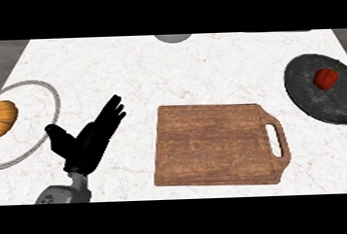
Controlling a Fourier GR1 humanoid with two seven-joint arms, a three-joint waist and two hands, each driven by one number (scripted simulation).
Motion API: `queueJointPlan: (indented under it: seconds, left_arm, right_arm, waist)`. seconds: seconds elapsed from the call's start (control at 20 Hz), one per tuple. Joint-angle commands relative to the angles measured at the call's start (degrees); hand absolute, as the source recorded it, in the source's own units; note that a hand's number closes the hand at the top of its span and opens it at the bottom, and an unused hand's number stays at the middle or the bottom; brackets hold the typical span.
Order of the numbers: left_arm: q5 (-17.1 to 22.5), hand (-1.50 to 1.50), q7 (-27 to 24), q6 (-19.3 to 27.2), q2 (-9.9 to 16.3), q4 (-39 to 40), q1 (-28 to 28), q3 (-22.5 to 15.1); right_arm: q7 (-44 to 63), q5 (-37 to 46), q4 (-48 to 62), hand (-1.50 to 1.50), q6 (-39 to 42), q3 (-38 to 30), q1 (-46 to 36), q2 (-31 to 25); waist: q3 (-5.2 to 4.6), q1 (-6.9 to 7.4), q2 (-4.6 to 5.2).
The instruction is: Pick the bell pepper from the cutting board and place it in the pan
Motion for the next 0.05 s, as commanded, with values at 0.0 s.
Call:
queueJointPlan:
  seconds: [0.0]
  left_arm:
    - [-0.8, 0.0, -2.4, 0.0, -0.8, 1.9, 0.6, 0.1]
  right_arm:
    - [-6.3, 0.2, -0.5, -1.5, 4.6, 0.8, 3.0, 1.1]
  waist:
    - [-0.1, -0.52, -0.21]
